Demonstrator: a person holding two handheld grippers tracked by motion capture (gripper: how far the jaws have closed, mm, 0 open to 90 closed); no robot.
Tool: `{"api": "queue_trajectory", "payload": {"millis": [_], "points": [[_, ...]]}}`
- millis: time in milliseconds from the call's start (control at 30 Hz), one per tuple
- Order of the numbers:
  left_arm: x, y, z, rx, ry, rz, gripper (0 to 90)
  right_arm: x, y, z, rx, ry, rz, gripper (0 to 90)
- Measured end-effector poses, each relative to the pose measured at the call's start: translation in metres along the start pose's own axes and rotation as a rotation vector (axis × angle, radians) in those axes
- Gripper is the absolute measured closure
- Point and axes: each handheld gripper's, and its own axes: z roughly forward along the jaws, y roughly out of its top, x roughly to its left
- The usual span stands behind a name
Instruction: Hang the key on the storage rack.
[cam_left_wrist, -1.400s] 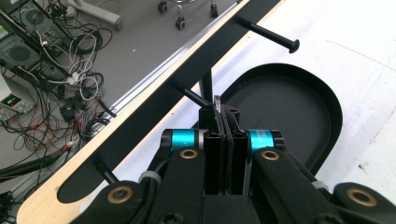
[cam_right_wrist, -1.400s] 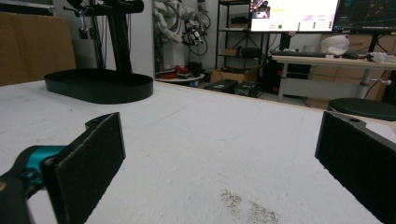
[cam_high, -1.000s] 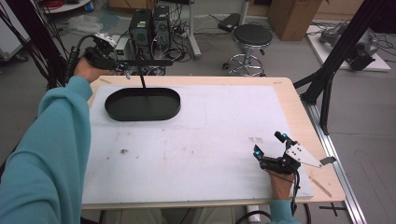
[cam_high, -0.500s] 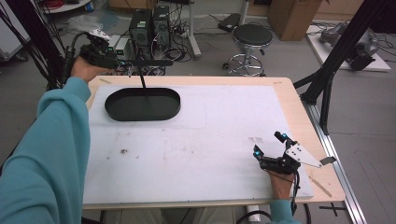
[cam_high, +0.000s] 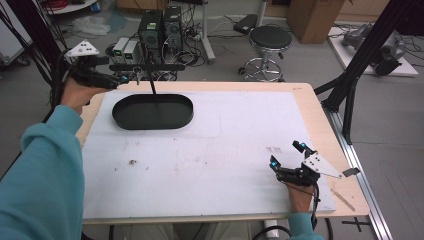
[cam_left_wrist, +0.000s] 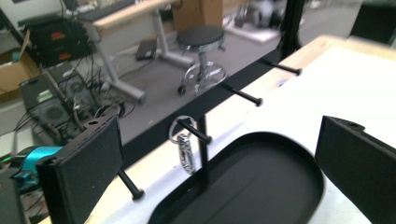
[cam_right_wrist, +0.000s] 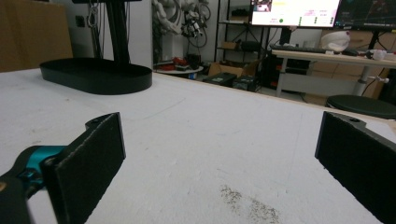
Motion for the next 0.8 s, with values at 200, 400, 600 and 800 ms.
{"api": "queue_trajectory", "payload": {"millis": [200, 400, 600, 800], "points": [[-0.008, -0.032, -0.023, -0.089, -0.03, -0.024, 1.7, 0.0, 0.0, 0.001, 0.003, -0.008, -0.007, 0.8], [-0.022, -0.056, -0.05, -0.174, -0.041, -0.044, 1.7, 0.0, 0.0, 0.001, 0.004, -0.008, 0.001, 0.8], [-0.048, -0.093, -0.07, -0.252, -0.084, -0.057, 1.7, -0.001, 0.0, 0.0, 0.001, -0.006, 0.005, 0.8], [-0.07, -0.136, -0.077, -0.244, -0.072, -0.08, 1.7, -0.001, 0.0, 0.0, -0.003, -0.008, 0.001, 0.8]]}}
